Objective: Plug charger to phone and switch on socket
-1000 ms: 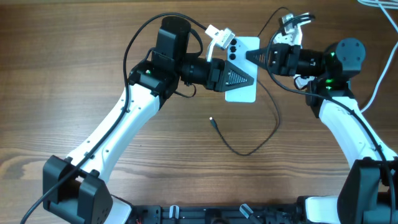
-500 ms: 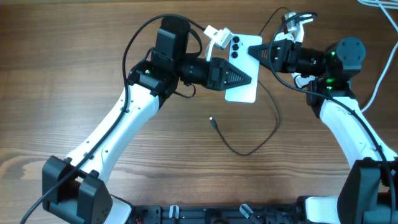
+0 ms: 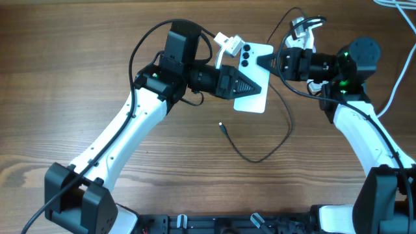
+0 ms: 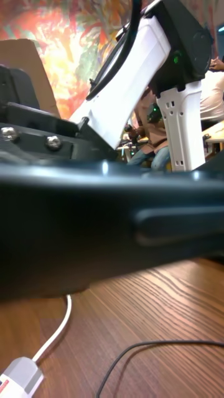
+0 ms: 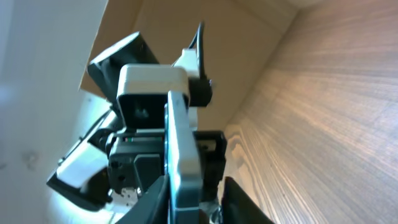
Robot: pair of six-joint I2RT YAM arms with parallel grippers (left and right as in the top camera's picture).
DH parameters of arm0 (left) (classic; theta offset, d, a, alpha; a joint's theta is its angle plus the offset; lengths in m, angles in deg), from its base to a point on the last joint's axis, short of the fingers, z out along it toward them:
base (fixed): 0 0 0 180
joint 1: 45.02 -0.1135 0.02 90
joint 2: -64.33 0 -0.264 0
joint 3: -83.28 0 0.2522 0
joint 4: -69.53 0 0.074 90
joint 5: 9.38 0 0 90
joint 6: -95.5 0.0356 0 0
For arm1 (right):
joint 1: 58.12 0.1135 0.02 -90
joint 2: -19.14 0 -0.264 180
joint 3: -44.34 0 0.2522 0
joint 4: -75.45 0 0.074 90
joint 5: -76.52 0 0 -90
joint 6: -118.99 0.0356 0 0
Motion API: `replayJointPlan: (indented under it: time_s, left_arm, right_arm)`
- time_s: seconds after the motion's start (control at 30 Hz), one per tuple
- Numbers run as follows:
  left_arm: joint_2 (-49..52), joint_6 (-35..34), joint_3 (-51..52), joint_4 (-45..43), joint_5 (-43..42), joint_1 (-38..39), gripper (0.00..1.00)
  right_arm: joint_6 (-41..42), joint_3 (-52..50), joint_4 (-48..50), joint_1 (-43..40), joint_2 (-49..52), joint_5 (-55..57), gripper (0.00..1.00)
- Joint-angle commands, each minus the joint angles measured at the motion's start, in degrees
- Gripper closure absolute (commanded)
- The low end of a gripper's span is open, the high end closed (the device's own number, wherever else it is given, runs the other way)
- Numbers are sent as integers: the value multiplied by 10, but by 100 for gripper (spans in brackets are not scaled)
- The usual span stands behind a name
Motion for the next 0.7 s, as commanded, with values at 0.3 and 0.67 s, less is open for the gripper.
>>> replayJointPlan:
  time_s: [0.3, 0.67]
  left_arm:
    - [-18, -15, -16, -33, -14, -12, 62]
    - [-18, -103, -16, -91, -15, -18, 53]
  right_arm:
    - [-16, -2, -3, 7, 9, -18, 96]
    - [-5, -2, -3, 6, 9, 76, 96]
